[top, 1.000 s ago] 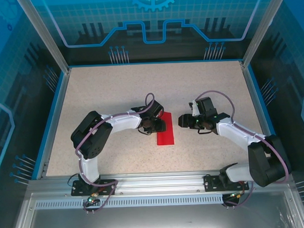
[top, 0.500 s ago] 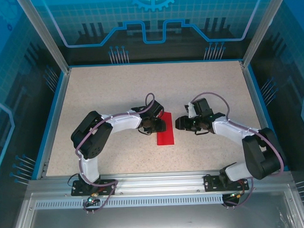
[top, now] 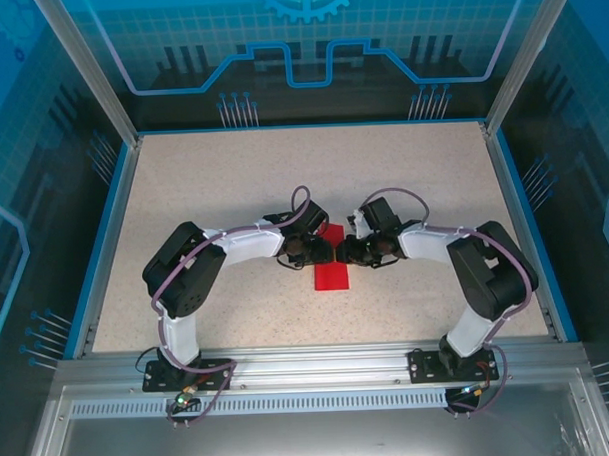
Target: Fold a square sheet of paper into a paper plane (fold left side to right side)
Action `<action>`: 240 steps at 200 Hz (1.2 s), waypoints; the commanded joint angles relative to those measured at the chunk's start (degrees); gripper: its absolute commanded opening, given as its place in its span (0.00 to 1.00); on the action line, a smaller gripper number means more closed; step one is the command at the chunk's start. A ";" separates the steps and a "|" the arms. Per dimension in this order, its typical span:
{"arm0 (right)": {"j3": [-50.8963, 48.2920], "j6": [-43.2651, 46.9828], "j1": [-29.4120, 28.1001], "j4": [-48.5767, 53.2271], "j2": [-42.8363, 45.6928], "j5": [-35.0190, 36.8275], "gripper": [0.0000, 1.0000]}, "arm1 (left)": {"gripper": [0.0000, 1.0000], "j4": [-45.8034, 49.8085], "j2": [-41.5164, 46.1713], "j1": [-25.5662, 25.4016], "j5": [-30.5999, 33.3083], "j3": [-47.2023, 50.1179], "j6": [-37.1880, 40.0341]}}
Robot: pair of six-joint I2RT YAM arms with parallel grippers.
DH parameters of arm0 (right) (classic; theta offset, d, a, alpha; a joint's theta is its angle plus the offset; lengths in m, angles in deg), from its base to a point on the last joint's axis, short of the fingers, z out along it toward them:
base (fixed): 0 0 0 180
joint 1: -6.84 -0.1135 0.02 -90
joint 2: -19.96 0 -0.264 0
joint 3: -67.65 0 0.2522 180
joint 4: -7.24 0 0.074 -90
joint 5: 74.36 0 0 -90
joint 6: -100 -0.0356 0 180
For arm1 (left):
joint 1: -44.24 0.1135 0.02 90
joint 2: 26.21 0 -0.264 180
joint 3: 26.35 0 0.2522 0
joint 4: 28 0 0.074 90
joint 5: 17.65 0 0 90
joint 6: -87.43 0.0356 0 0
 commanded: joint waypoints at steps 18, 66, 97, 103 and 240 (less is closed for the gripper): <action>2.56 0.58 -1.00 5.30 -3.70 2.30 0.25 | 0.47 1.63 -3.59 -0.73 0.65 0.53 1.26; 3.03 1.76 -1.06 10.19 -6.04 5.06 0.24 | 0.48 1.41 -0.25 -0.64 2.33 1.28 1.77; 2.58 2.35 -1.05 11.43 -6.56 6.10 0.24 | 0.56 1.56 7.10 -0.04 4.14 2.24 3.55; 2.56 2.36 -1.05 11.53 -6.72 6.17 0.24 | 0.57 1.80 8.54 0.15 4.38 2.37 3.81; 3.00 2.97 -1.32 12.70 -7.47 6.23 0.24 | 0.27 -8.75 4.85 1.23 -10.68 3.59 3.88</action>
